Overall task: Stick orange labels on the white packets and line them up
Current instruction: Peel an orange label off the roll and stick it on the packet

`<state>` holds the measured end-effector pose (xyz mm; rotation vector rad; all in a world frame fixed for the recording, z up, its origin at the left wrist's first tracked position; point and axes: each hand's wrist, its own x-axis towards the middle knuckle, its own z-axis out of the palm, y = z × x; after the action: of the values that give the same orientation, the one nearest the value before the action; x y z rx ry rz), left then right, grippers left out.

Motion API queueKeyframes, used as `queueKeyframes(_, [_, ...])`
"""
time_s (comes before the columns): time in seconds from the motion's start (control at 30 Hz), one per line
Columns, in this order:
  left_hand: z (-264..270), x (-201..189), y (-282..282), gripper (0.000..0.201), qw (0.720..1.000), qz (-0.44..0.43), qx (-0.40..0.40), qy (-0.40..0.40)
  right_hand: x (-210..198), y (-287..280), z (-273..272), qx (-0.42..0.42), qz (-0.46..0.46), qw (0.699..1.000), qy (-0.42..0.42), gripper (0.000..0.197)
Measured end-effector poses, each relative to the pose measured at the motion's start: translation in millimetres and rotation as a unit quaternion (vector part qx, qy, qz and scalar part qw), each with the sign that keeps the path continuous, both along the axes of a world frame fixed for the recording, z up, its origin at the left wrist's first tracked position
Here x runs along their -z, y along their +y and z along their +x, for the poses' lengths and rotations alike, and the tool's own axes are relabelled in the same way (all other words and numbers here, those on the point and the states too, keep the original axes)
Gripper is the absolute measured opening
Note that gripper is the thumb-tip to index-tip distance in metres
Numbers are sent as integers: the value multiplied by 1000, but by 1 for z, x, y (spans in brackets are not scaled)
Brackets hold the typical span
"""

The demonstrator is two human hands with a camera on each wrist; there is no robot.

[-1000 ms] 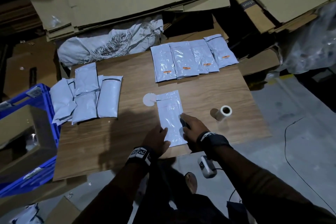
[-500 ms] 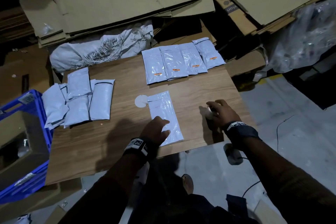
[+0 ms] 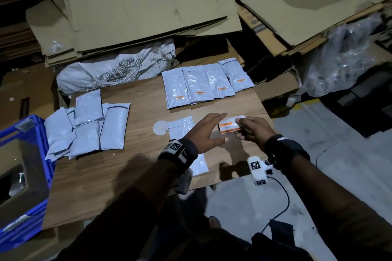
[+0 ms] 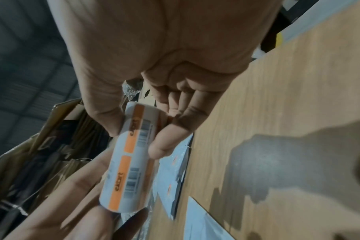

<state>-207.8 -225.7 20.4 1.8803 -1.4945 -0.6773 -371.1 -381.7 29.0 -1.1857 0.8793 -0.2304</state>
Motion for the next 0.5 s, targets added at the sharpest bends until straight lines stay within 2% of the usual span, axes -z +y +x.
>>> queueKeyframes(0.13, [-2, -1, -3, 62, 998, -46, -32, 30, -14, 4, 6, -25, -5, 999, -27, 16])
queueKeyframes(0.27, [0, 0, -1, 56, 993, -71, -66, 70, -17, 9, 5, -43, -4, 998, -44, 24])
queueKeyframes(0.37, [2, 1, 3, 56, 990, -80, -83, 84, -15, 9, 5, 2, 16, 998, -60, 31])
queueKeyframes(0.5, [-1, 0, 7, 55, 984, -91, -109, 105, -17, 12, 7, 36, 24, 994, -101, 27])
